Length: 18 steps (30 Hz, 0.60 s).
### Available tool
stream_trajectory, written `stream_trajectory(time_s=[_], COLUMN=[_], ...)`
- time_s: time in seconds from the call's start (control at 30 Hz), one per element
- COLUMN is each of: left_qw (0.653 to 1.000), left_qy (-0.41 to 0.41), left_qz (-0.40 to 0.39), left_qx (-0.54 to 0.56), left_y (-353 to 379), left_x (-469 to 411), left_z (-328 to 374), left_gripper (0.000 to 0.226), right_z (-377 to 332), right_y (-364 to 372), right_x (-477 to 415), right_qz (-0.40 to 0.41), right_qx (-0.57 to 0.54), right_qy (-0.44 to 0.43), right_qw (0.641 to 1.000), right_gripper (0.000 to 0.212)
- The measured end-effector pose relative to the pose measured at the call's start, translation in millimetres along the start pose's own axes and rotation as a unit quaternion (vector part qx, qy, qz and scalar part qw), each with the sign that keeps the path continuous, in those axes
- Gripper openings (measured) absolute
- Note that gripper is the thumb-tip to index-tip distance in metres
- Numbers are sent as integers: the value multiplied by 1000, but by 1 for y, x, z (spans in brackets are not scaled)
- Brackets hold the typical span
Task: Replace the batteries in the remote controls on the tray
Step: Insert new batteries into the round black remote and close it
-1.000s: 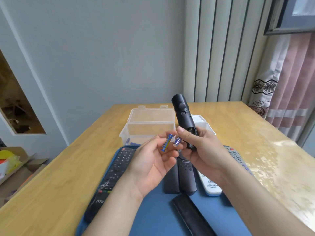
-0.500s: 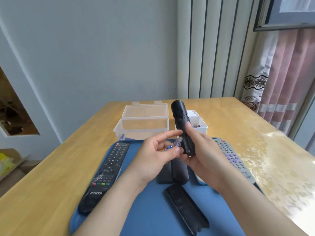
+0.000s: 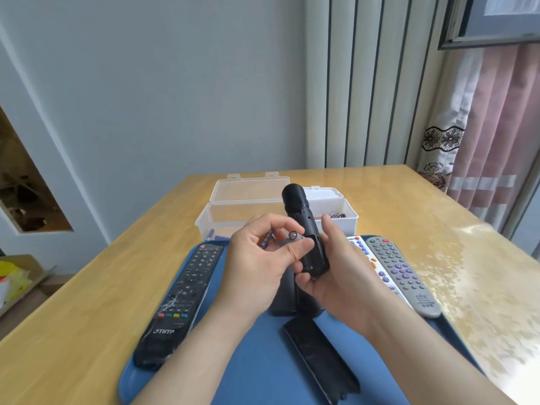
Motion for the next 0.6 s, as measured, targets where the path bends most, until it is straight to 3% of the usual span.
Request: stream_trajectory(time_s=[0.2, 0.43, 0.6], left_qw=[996, 970, 959], left_qy=[-6, 112, 133], left_qz=[0, 13, -40], left_qx=[-84, -215, -246], left_y=[2, 8, 12], left_x=[-1, 8, 9], left_z=[-9, -2, -7], left_gripper=[30, 25, 43], right_z=[1, -4, -8], right_y=[6, 4, -1], right_x=[3, 4, 3], right_qz=[2, 31, 69], right_qx=[-20, -39, -34], right_qy=[-17, -37, -38], right_qw=[1000, 998, 996], right_gripper=[48, 51, 59])
Point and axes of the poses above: each hand's wrist, its own x-axis away from the middle knuckle, its own y-axis out of the palm, z = x × y, the point moved 5 cm from there along -x, towards the middle knuckle, and after that the axes turned 12 degrees about -y, right-handed, at the moved point
